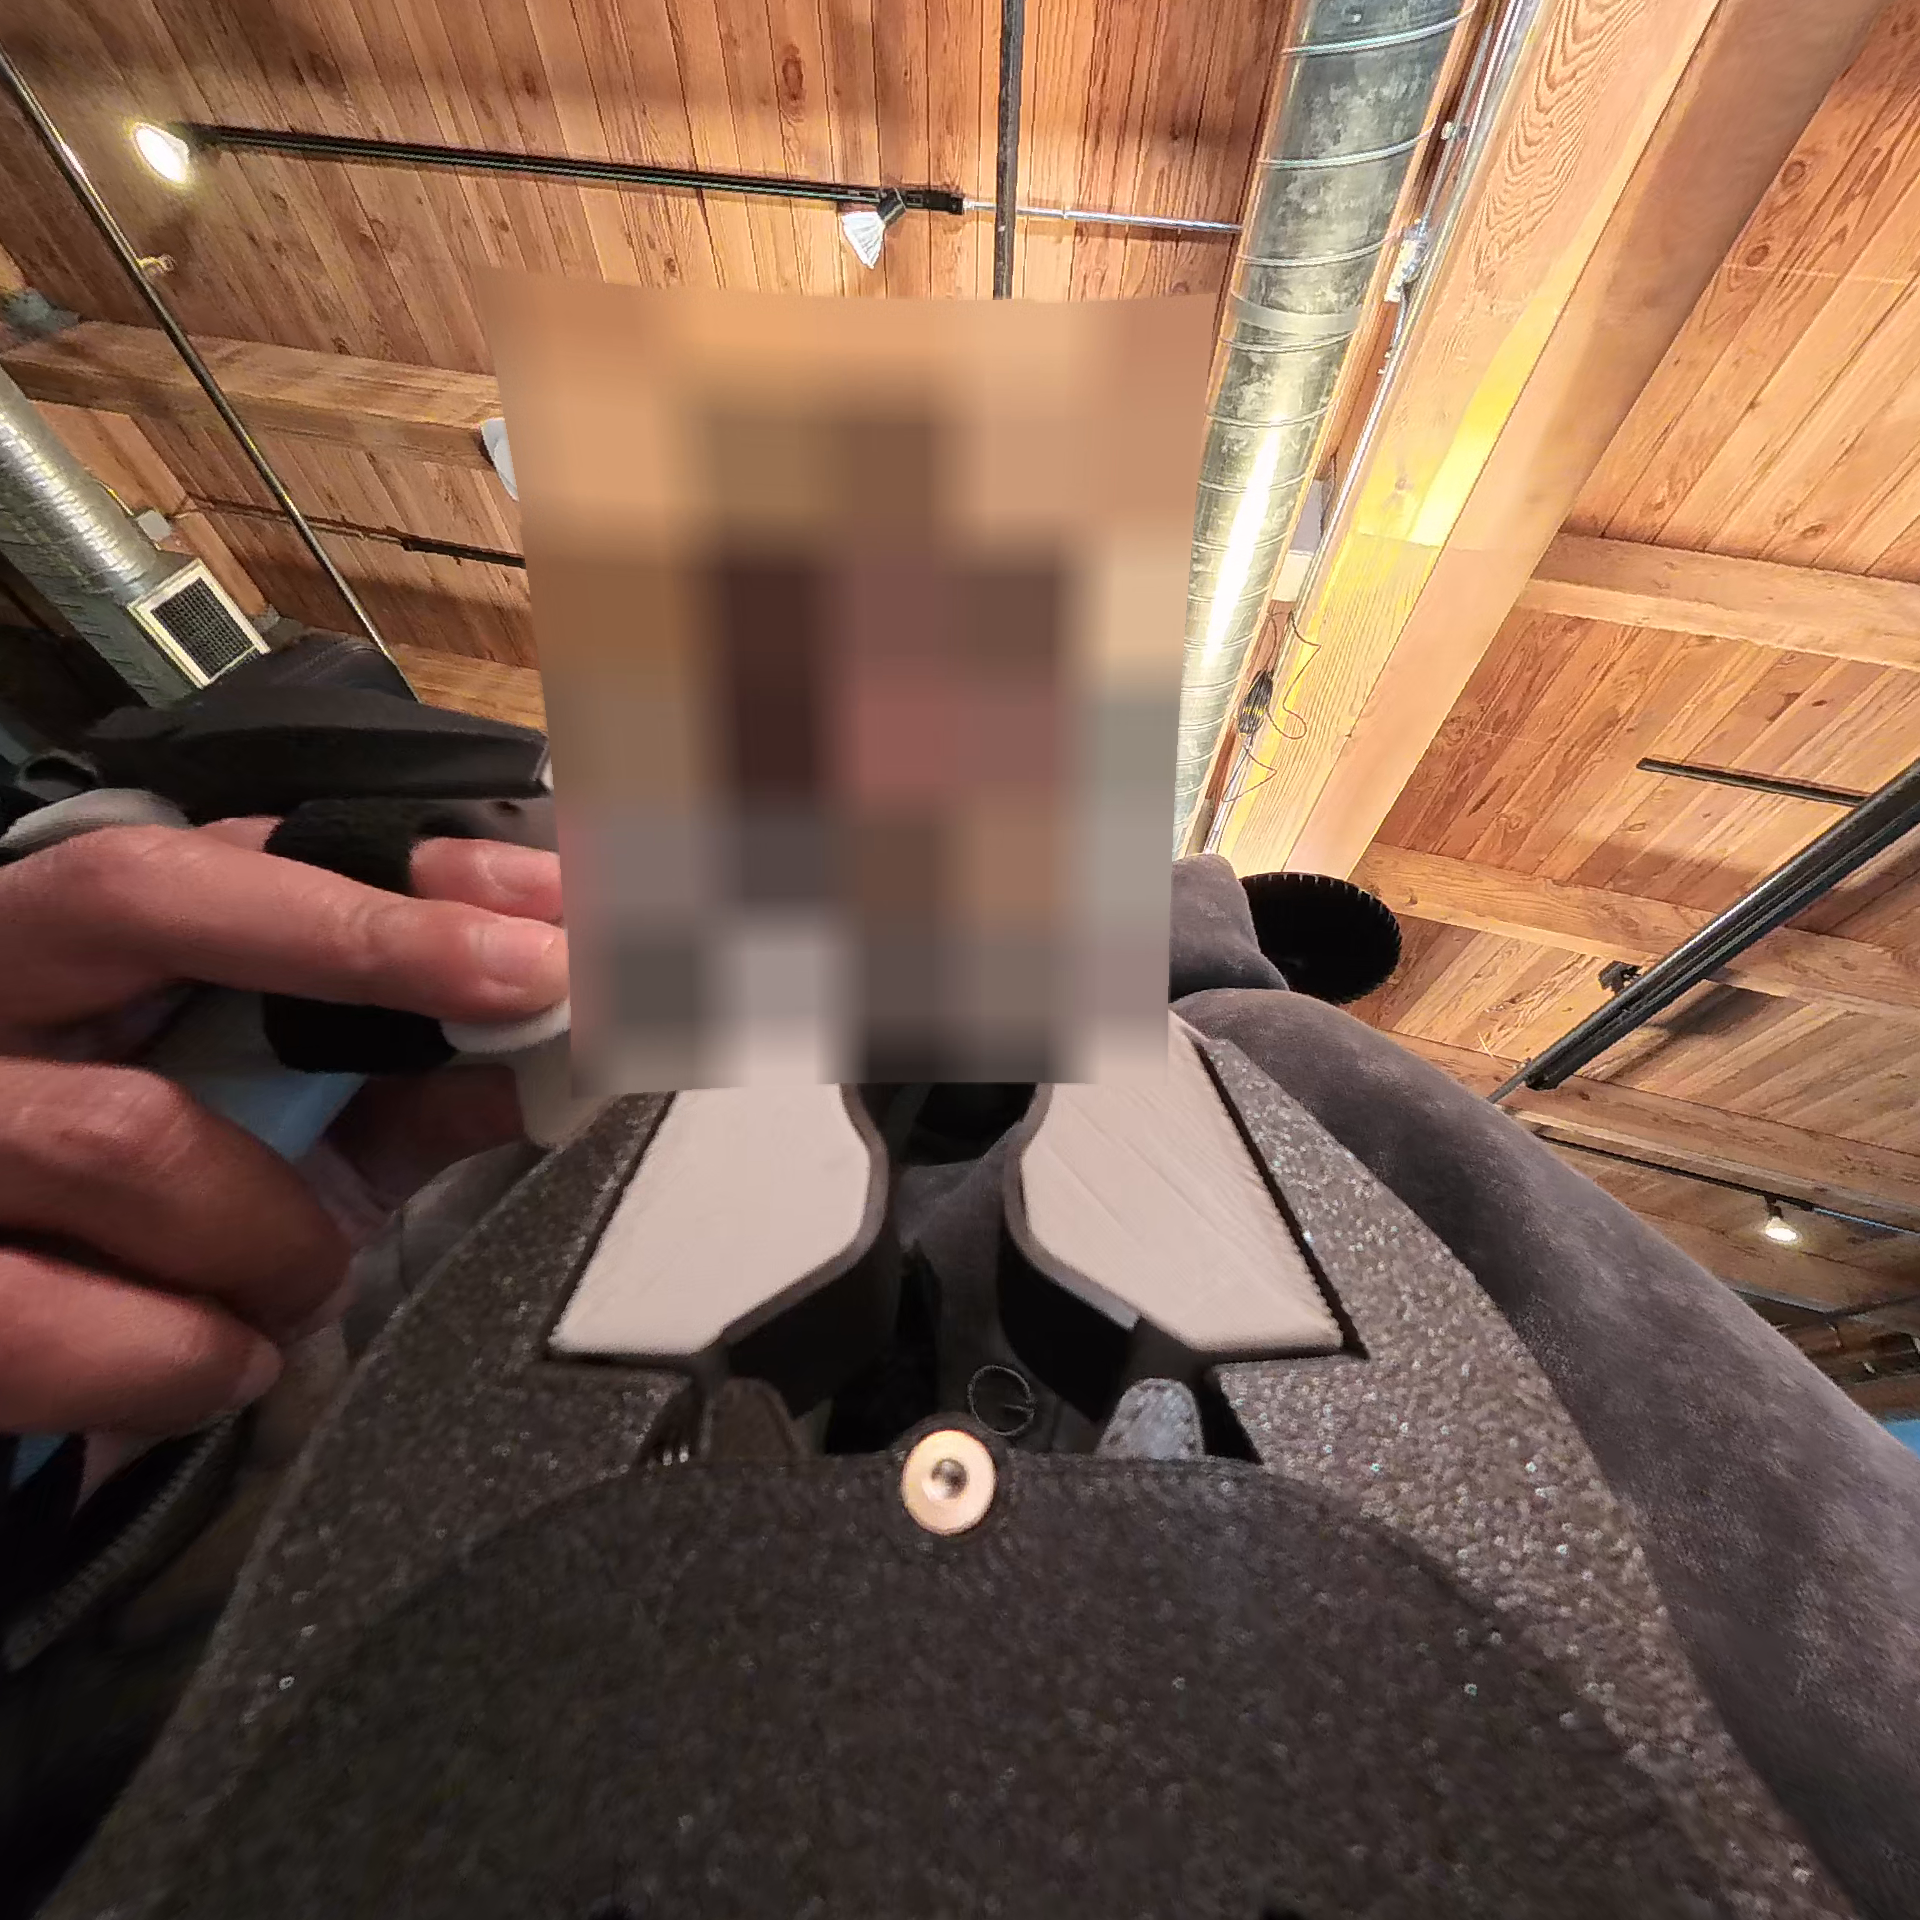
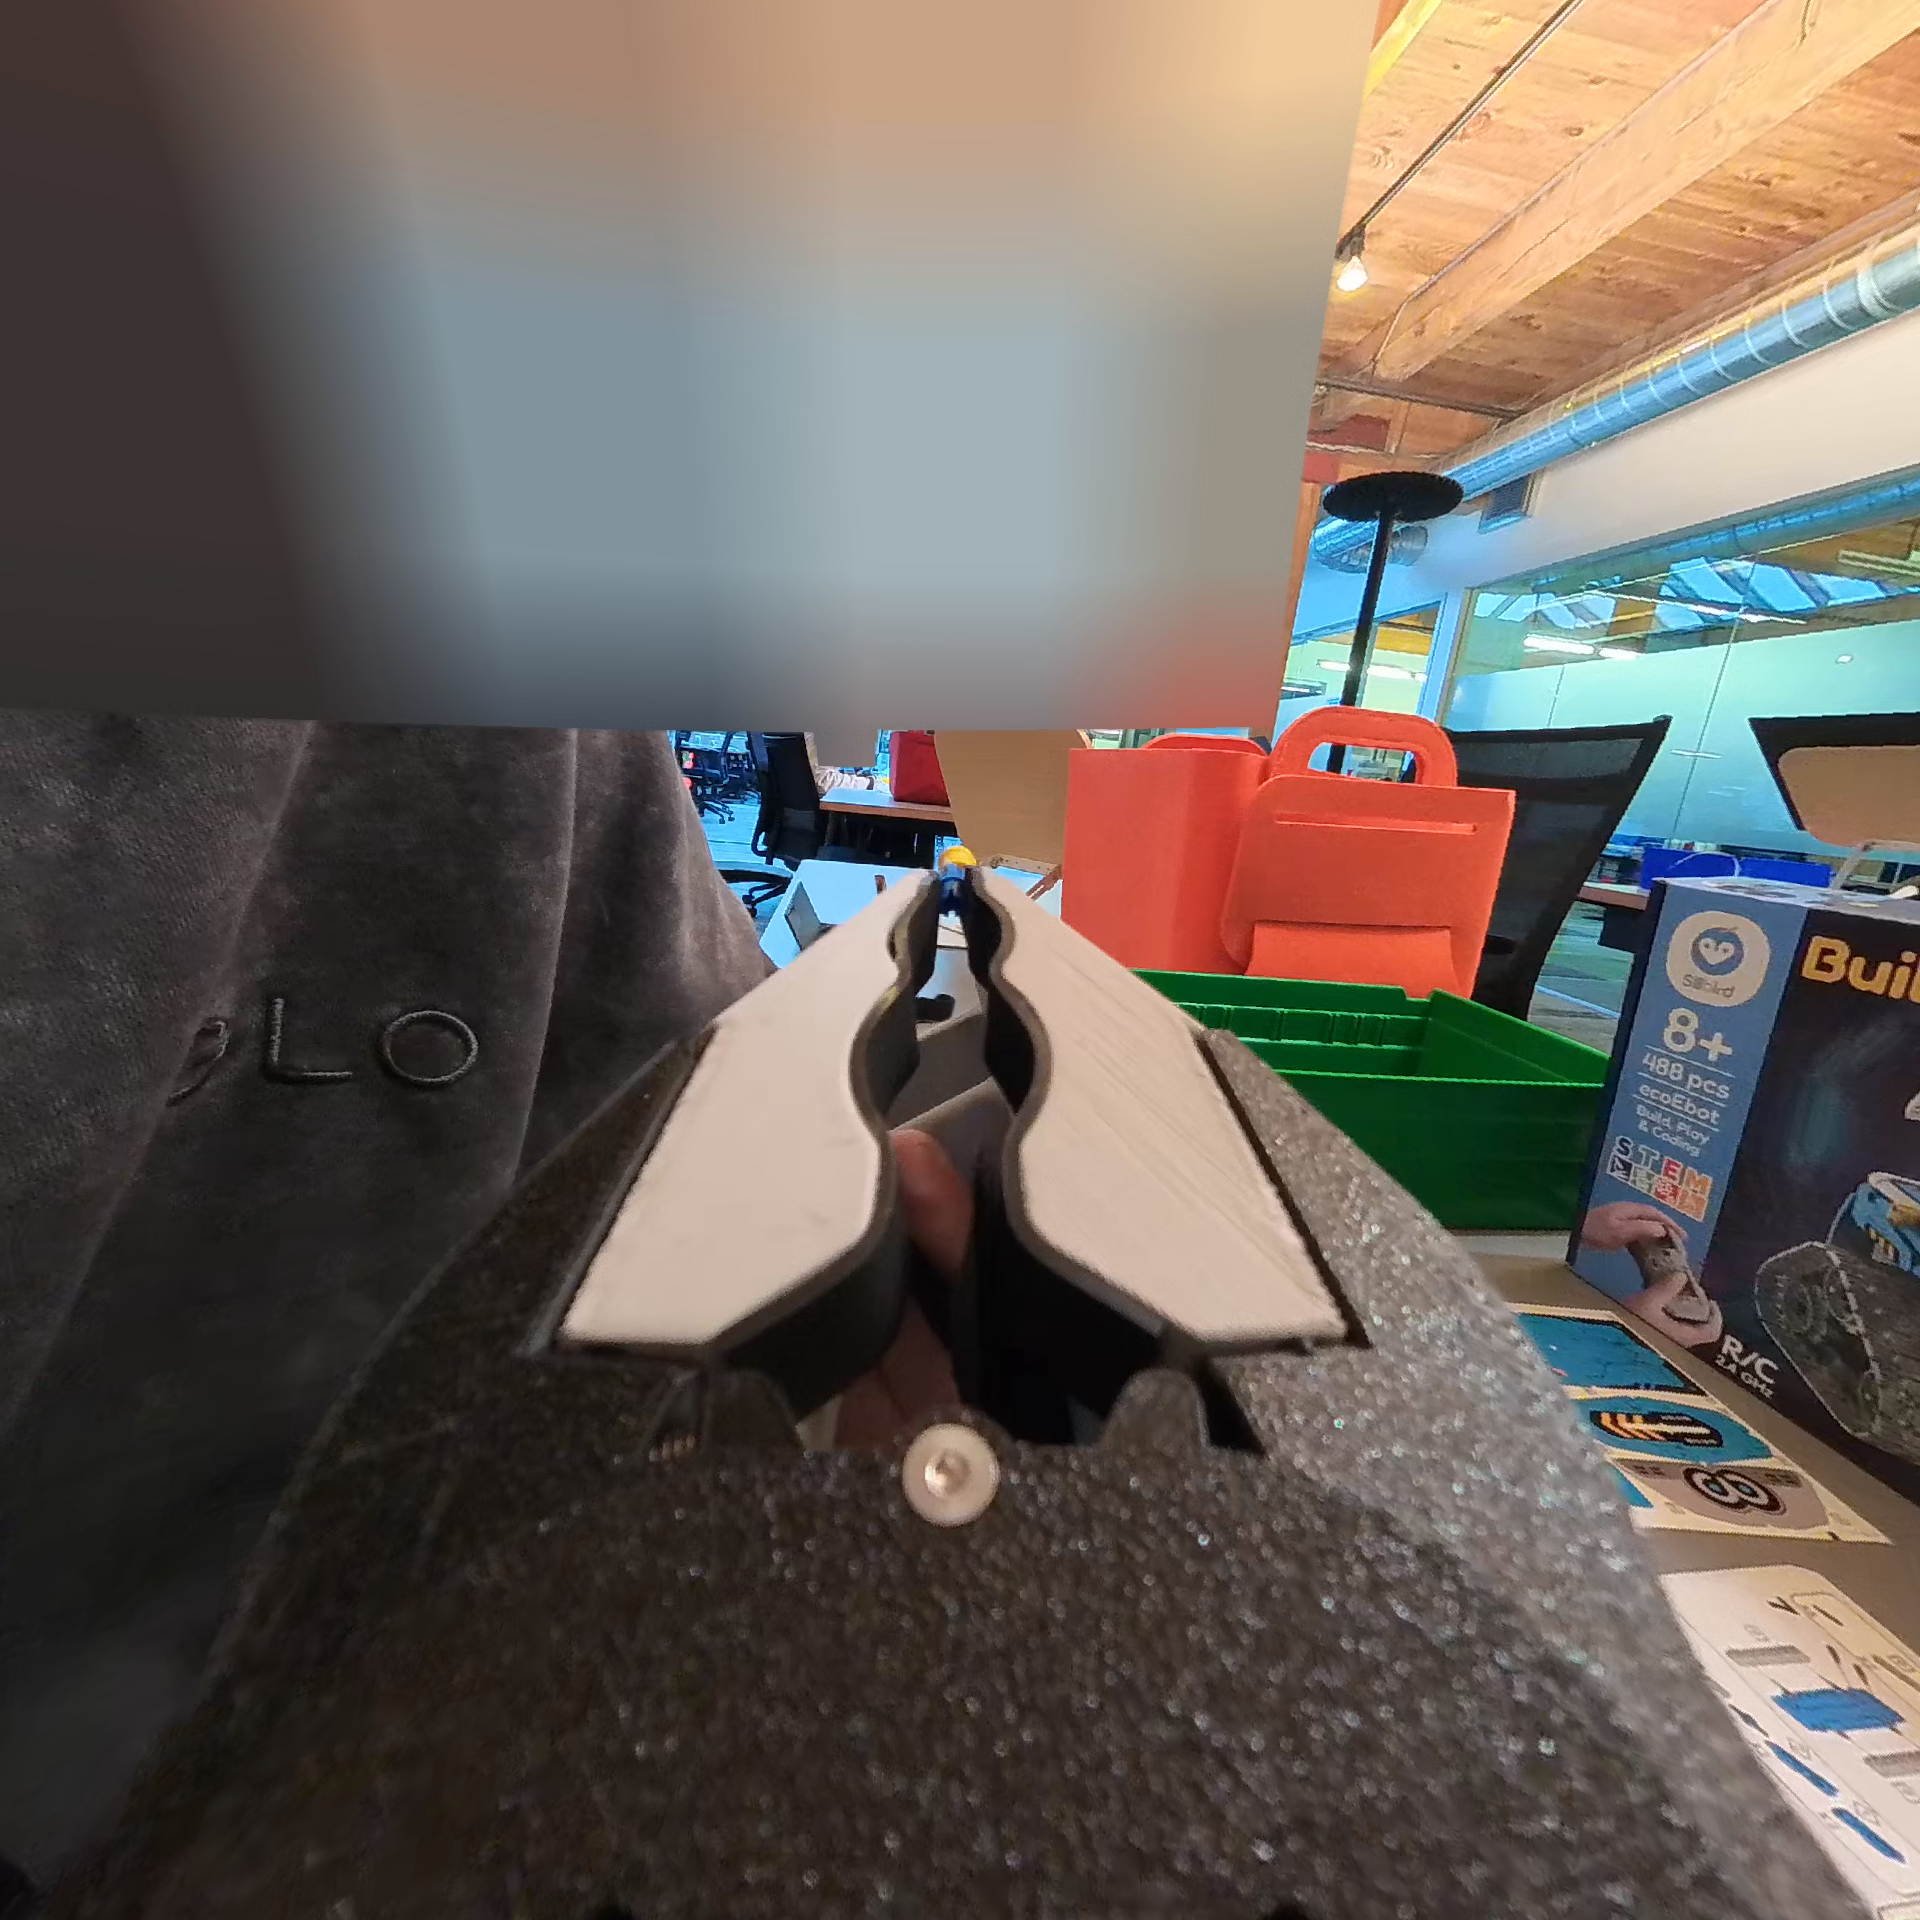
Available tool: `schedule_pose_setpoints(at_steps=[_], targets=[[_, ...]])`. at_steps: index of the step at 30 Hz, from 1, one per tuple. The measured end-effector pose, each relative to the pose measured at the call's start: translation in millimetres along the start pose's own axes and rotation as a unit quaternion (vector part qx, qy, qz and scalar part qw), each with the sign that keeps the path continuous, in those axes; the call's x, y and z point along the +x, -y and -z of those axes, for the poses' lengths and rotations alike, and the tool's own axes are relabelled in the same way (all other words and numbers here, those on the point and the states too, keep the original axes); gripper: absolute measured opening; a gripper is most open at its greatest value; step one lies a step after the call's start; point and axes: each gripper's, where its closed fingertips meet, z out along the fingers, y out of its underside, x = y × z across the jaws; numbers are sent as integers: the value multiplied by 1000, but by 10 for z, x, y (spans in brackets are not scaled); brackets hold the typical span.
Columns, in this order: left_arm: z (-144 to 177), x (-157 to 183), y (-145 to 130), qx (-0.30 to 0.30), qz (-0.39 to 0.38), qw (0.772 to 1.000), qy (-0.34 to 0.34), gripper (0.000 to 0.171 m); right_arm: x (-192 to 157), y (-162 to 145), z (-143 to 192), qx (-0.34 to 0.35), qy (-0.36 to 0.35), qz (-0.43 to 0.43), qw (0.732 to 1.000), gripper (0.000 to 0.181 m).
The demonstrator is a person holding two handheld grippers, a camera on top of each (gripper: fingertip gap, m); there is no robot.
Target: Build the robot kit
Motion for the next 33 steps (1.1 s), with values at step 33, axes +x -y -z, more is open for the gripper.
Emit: schedule_pose_setpoints(at_steps=[33], targets=[[-25, -2, -67, -46, -70, 996, 40, 7, -14, -24, 1, 12, 56, -143, 988, 4]])
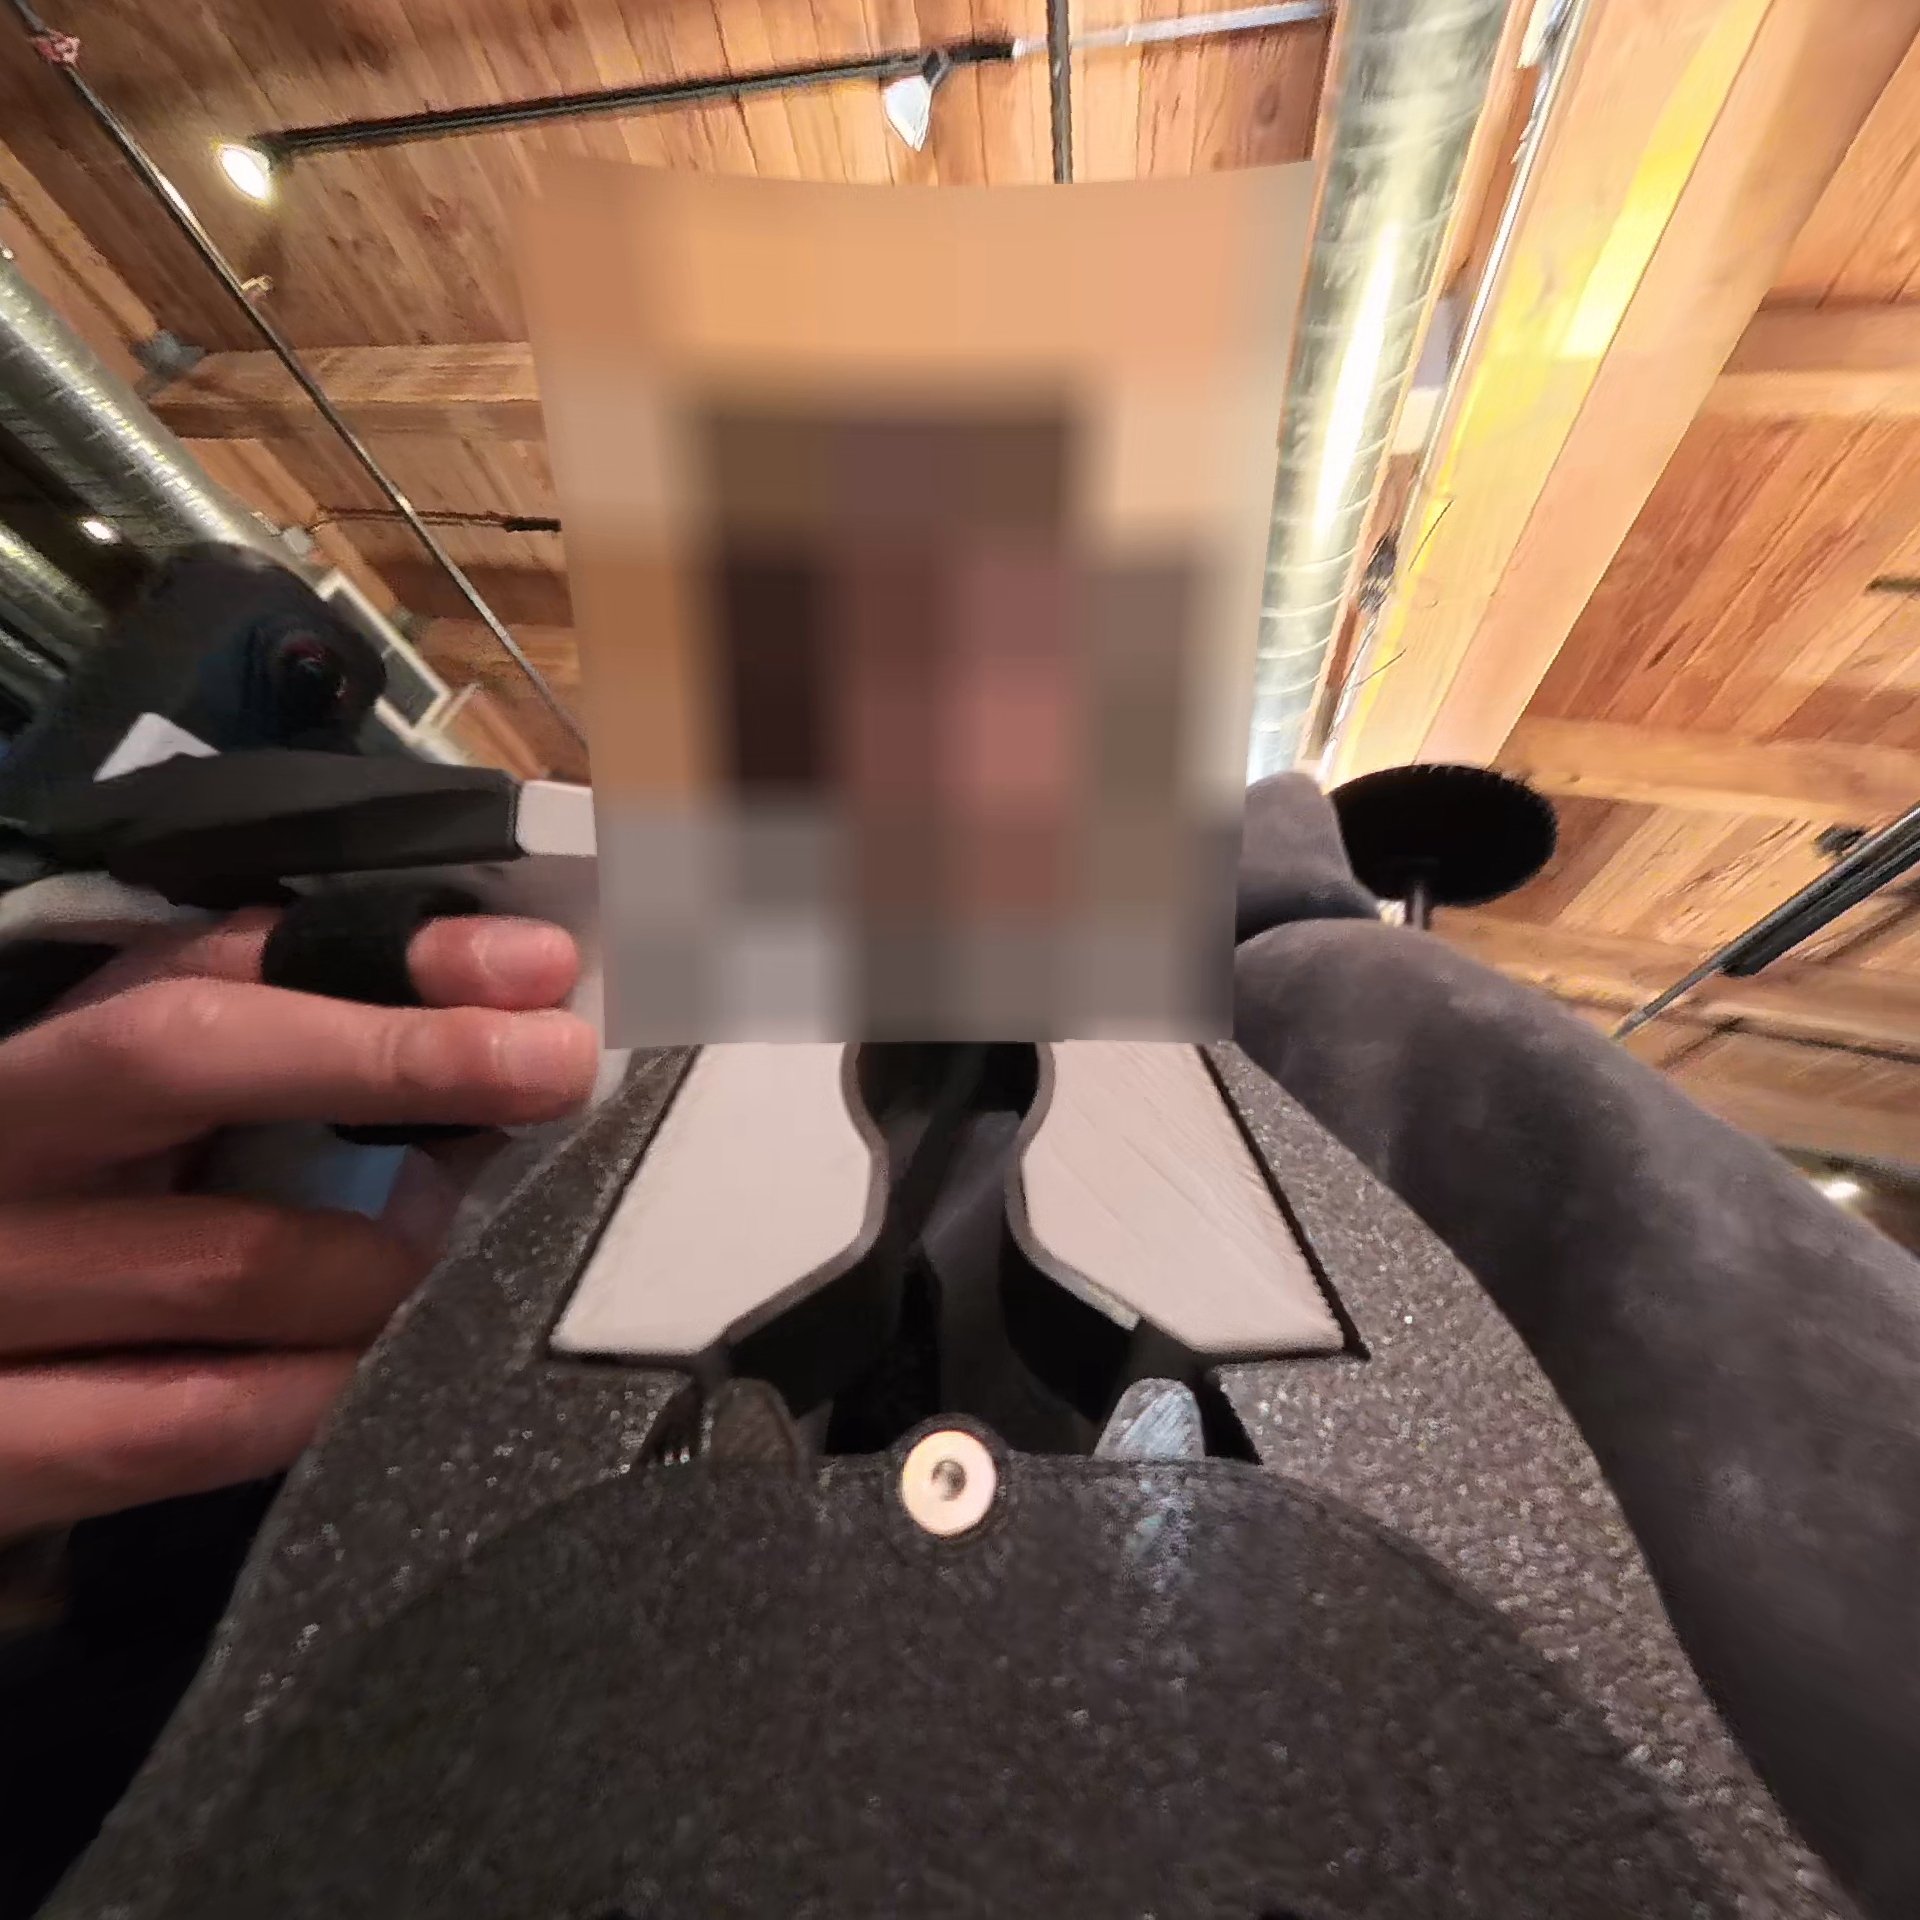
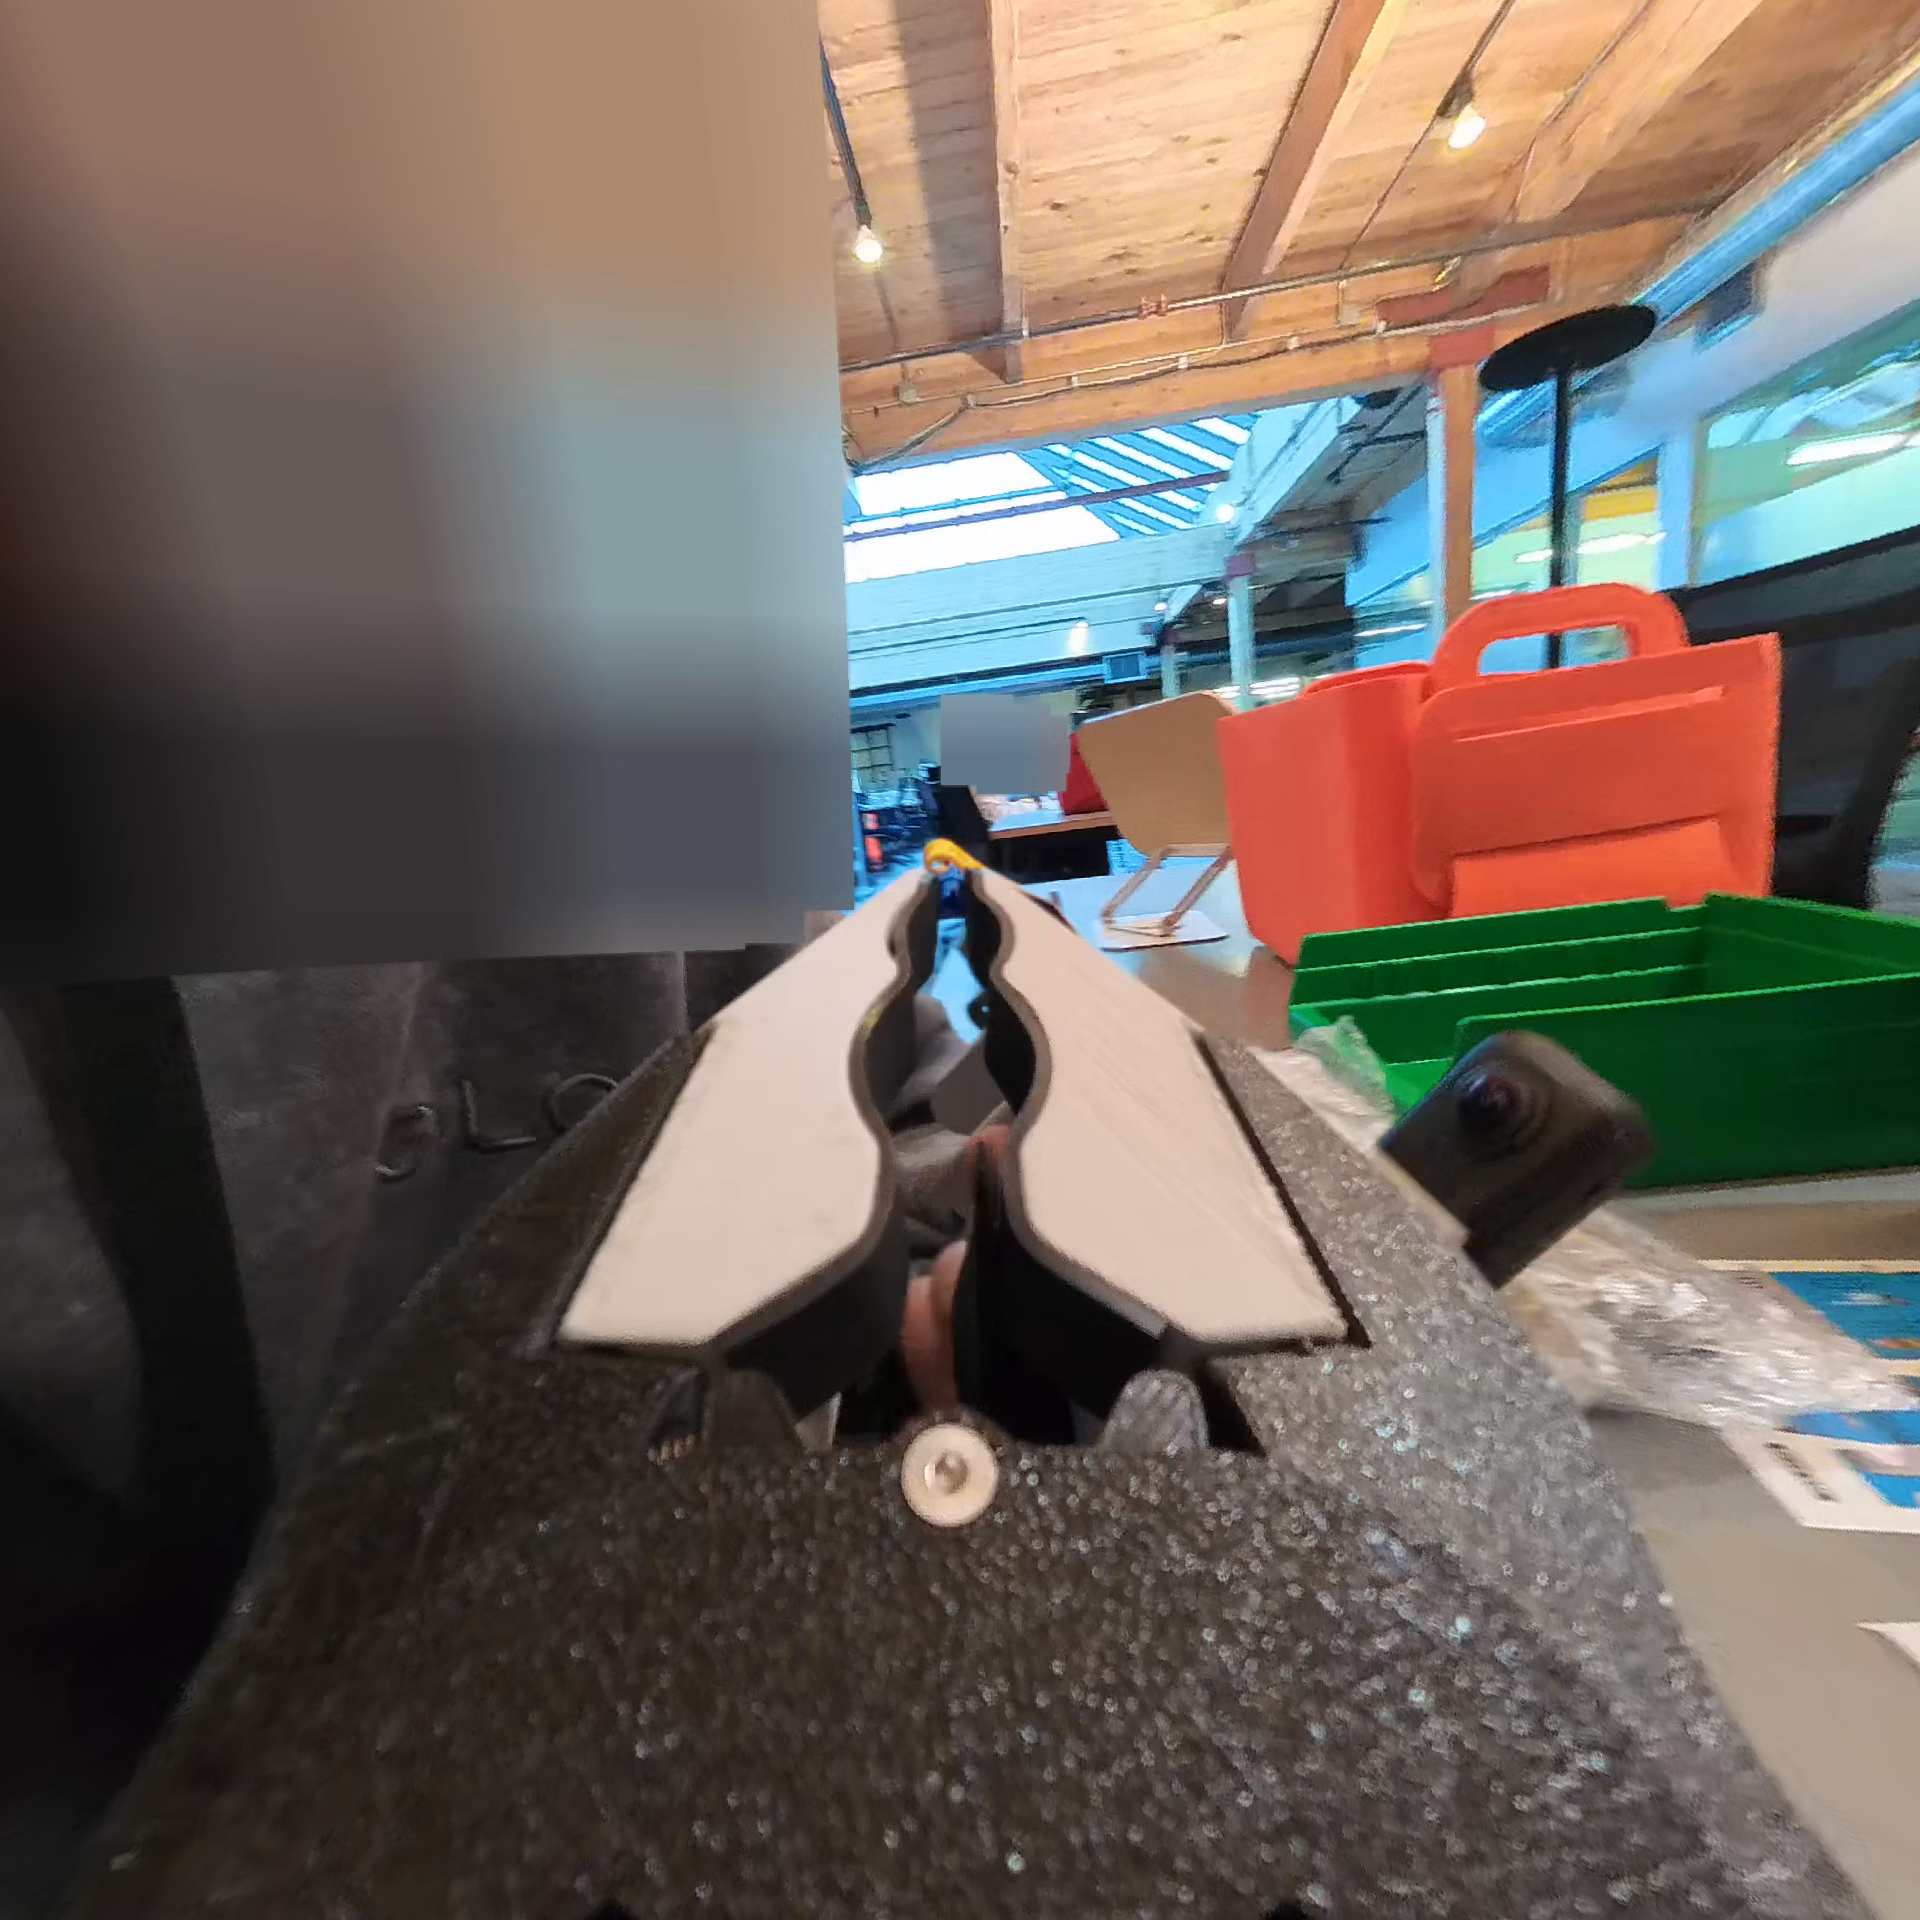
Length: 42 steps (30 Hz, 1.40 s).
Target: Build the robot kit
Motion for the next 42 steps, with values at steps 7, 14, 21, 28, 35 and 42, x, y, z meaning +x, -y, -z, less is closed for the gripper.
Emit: schedule_pose_setpoints(at_steps=[7, 14, 21, 28, 35, 42], targets=[[32, -48, -47, -63, -66, 994, 59, 6, -9, -44, 46, 2, 48, -105, 993, 4], [64, -81, -74, -95, -105, 985, 95, 6, -11, -98, 72, -7, 71, -155, 985, 4], [105, -135, -171, -159, -156, 964, 143, 7, -45, -176, 128, -23, 120, -257, 959, 4], [76, -151, -275, -172, -145, 965, 132, 7, -156, -218, 156, -47, 149, -252, 955, 4], [-16, -125, -265, -120, -98, 983, 95, 7, -227, -140, 131, -40, 119, -101, 987, 5], [-21, -137, -146, -37, -36, 997, 64, 6, -149, -73, 129, -40, 28, 65, 997, 4]])
